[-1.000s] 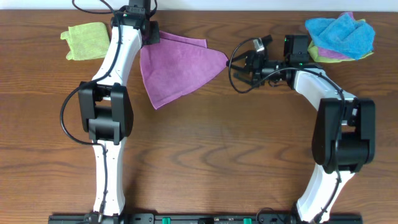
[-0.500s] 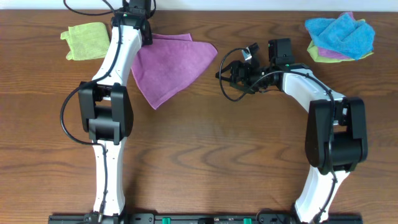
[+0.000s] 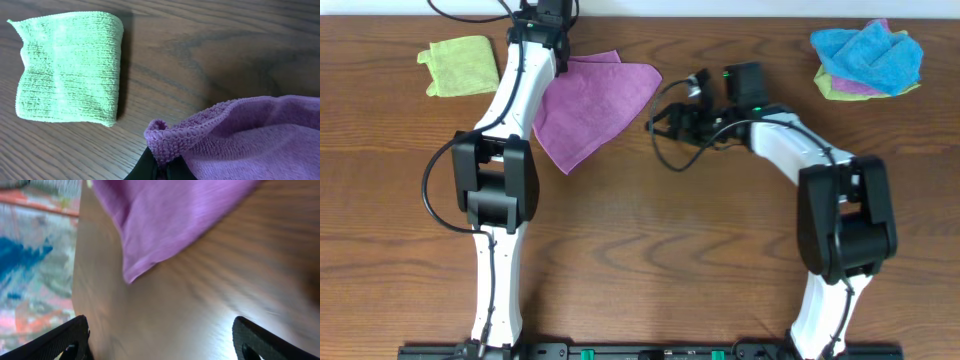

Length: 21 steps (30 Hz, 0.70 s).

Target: Fold the cloth

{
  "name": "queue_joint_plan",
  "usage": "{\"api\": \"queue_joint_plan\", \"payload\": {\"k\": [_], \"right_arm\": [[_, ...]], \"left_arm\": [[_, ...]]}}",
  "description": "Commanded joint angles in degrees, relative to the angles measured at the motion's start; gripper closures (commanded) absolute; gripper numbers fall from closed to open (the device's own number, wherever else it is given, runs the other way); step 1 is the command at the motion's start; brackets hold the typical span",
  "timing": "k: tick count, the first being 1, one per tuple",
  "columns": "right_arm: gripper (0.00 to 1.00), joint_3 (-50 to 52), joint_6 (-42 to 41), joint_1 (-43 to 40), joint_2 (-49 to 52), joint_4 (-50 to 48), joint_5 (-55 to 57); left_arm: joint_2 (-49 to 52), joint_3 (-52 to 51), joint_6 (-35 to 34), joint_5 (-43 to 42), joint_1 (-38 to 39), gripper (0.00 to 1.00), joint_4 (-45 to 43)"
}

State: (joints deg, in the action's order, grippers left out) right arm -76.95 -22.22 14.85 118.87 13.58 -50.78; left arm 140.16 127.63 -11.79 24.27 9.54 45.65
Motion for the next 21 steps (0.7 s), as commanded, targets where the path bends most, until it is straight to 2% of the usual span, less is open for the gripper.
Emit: {"api": "queue_joint_plan", "payload": {"k": [1,7,14,16,18,21], "right_arm": [[0.1,0.1,0.5,2.7,-0.7,-0.1,-0.2],[0.12,0.1,-1.6,5.8,-0.7,-2.7,-3.6],[0.16,0.1,-2.3,5.7,-0.7,-5.2,4.2],[0.2,0.1,-3.1,5.4,-0.7,-8.3,5.0],[0.25,-0.1,-4.6,5.4,-0.7,-11.1,7.2],[0.25,-1.3,-5.0,5.4,-0.6,-13.4,10.4]], "left_arm": [[0.7,1.0,-0.2,1.2,-0.1,0.94,0.2],[0.7,1.0,-0.3,1.2,-0.3,0.94,0.2],[0.7,1.0,-0.3,1.2,-0.8,0.94,0.8],[0.7,1.0,-0.3,1.0,-1.1,0.94,0.8],[0.7,1.0,-0.3,-0.9,-1.5,0.94,0.8],[0.8,1.0,-0.7,-6.1,-2.5,0.94,0.9]]}}
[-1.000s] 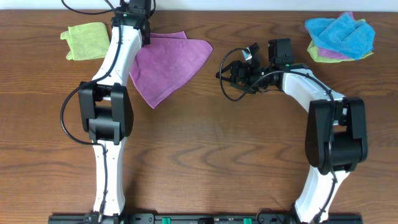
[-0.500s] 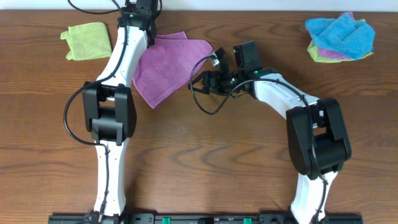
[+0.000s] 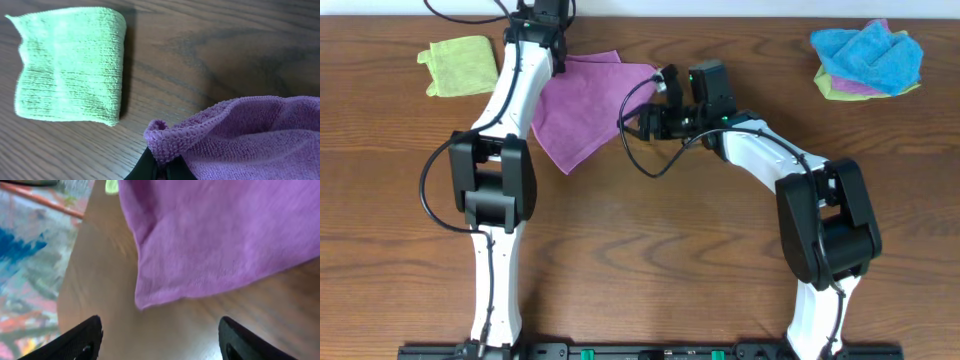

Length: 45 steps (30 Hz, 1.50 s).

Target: Fold the cloth

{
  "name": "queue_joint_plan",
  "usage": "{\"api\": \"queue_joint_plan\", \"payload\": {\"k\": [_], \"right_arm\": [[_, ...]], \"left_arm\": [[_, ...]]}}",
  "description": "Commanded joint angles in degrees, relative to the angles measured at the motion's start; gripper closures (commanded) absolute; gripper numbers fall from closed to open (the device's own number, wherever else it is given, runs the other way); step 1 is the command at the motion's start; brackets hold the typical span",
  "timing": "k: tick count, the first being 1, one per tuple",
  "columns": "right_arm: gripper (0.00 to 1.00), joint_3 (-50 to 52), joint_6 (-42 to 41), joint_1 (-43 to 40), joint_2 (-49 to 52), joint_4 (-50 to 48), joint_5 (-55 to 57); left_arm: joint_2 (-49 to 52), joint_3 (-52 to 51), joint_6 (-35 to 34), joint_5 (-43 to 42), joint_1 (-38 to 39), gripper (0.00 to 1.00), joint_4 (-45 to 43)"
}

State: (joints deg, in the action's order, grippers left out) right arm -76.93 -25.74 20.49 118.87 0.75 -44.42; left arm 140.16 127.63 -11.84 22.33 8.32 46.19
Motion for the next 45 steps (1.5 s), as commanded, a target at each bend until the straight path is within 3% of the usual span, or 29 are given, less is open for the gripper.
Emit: {"api": "queue_joint_plan", "payload": {"k": [1,12,28,32,35,37,40,42,45], "right_arm": [[0.25,-2.1,-1.4,-0.3,-0.6,-0.5,5.2],[0.26,-14.3,-0.2,-0.5,7.4,0.7,10.2],[0.31,-37.0,-0.6,-2.2,24.1,10.4,10.1],[0.4,-37.0,-0.5,-2.4,24.7,11.9,11.5],[0.64,-37.0,-0.3,-2.4,24.8,13.0,12.6],[0.73,-37.0,-0.3,-2.5,24.8,13.0,12.7],[0.79,-37.0,-0.3,-2.5,24.8,13.0,12.7],[0.95,-37.0,-0.3,-2.4,25.0,13.0,12.7],[0.99,-37.0,-0.4,-2.2,25.5,13.0,12.7]], "left_arm": [[0.8,1.0,-1.3,-5.9,-1.7,0.94,0.5],[1.2,-1.2,-3.3,-26.4,-3.1,0.94,0.9],[1.2,-5.8,-4.7,-29.4,-2.8,0.94,-1.0],[1.2,-5.8,-4.7,-29.4,-2.8,0.94,-1.4],[1.2,-5.8,-4.7,-29.4,-2.8,0.94,-1.6],[1.2,-5.8,-4.7,-29.4,-2.8,0.94,-1.7],[1.2,-5.8,-4.7,-29.4,-2.8,0.94,-1.7],[1.2,-5.8,-4.8,-29.4,-2.8,0.94,-1.7],[1.2,-5.8,-4.9,-29.4,-2.7,0.94,-1.7]]}}
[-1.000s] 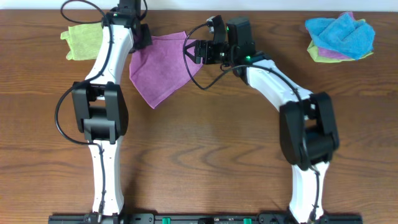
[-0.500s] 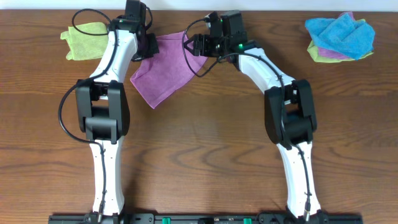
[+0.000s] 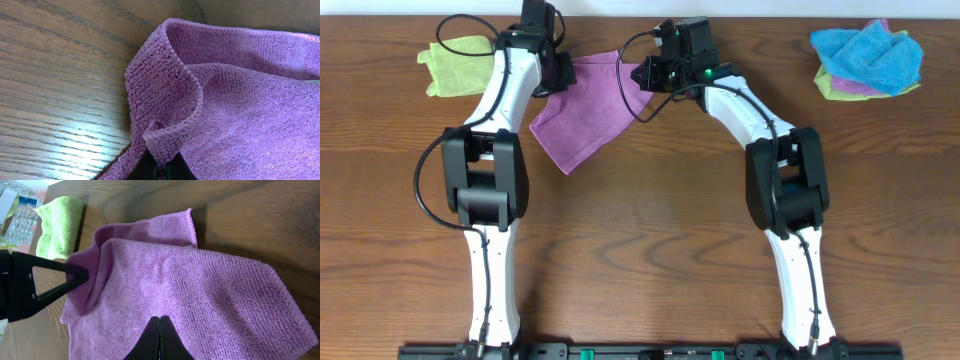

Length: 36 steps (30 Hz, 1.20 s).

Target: Fold the cloth

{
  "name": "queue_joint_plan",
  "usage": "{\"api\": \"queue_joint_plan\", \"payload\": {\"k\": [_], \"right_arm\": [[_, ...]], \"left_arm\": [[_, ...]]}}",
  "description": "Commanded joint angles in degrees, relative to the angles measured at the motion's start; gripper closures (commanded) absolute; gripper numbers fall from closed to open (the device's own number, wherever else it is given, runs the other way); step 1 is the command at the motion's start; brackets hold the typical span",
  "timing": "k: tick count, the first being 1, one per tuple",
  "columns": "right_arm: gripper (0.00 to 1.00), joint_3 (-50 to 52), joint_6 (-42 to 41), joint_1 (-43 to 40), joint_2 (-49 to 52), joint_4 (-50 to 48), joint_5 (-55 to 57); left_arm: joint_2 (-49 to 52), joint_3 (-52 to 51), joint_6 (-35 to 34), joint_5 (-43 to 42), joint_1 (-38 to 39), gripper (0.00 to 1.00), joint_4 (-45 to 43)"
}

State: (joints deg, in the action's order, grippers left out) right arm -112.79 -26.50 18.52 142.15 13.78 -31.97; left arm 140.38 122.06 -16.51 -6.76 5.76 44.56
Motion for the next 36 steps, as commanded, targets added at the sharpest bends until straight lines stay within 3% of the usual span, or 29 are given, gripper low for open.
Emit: {"api": "queue_joint_plan", "payload": {"k": [1,18,32,36], "right_arm": [[0.99,-1.1,0.4,-0.2,2.3,0.0,0.2],[0.99,-1.1,0.0,0.3,5.2,3.0,5.6],[0.99,-2.0,5.2,-3.9,1.3,28.3,15.7],[0.99,-2.0,8.6,-4.7,-2.3,34.9,19.1]], "left_arm": [[1.0,-0.2,-0.3,-0.3,-0.2,0.94,0.0],[1.0,-0.2,-0.2,-0.3,-0.2,0.94,0.0],[1.0,-0.2,-0.2,-0.9,-0.1,0.94,4.8],[1.0,-0.2,0.0,-5.7,0.1,0.94,4.9]]}}
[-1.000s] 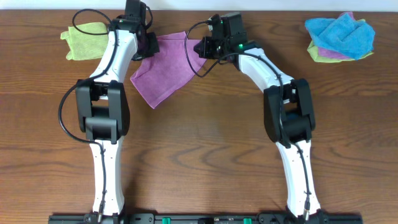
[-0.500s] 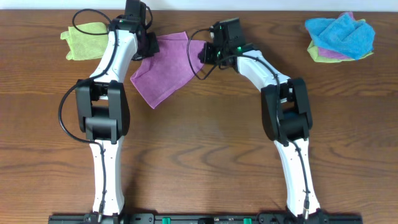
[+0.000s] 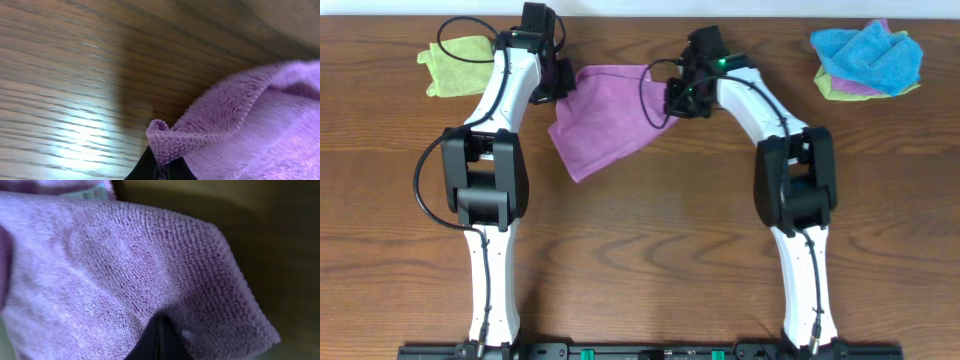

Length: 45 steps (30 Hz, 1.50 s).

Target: Fold the cloth

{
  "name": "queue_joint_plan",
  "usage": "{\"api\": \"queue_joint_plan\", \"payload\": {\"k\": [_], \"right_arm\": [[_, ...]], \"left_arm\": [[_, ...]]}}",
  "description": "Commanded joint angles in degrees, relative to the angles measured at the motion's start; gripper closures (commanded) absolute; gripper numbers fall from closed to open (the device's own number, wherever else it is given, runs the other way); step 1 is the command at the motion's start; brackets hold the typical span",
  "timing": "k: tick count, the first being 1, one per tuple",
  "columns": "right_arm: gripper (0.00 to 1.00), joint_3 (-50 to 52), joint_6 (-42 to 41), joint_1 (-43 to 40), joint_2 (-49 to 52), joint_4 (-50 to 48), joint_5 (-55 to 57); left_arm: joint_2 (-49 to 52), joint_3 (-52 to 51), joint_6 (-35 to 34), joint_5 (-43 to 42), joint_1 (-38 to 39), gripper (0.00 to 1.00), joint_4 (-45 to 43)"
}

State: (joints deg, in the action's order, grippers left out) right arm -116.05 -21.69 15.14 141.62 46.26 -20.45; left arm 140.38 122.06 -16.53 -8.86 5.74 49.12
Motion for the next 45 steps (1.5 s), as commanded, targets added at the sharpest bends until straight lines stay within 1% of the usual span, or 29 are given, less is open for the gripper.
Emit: {"api": "queue_joint_plan", "payload": {"k": [1,10,14,21,27,30,45], "right_arm": [[0.99,1.3,4.5,-1.3,-2.8,3.9,8.2],[0.99,1.3,5.6,-0.5,-10.9,17.3,8.4],[0.99,1.3,6.2,0.7,-12.7,19.5,8.5],[0.99,1.3,8.5,3.0,-12.6,13.3,16.7],[0.99,1.3,12.2,6.0,-10.4,8.3,27.7],[0.99,1.3,13.7,6.3,-9.2,6.2,28.2],[0.99,1.3,13.6,5.3,-2.7,1.0,29.4]], "left_arm": [[1.0,-0.2,0.0,-4.5,0.2,0.94,0.2],[1.0,-0.2,0.0,-4.7,3.3,0.94,-1.7],[1.0,-0.2,0.0,-4.7,4.2,0.94,-2.7],[1.0,-0.2,0.0,-4.4,4.3,0.94,-3.8],[1.0,-0.2,0.7,-2.5,4.2,0.94,-4.0],[1.0,-0.2,0.9,-2.5,3.8,0.94,-4.0],[1.0,-0.2,1.1,-2.4,2.5,0.94,-3.9]]}}
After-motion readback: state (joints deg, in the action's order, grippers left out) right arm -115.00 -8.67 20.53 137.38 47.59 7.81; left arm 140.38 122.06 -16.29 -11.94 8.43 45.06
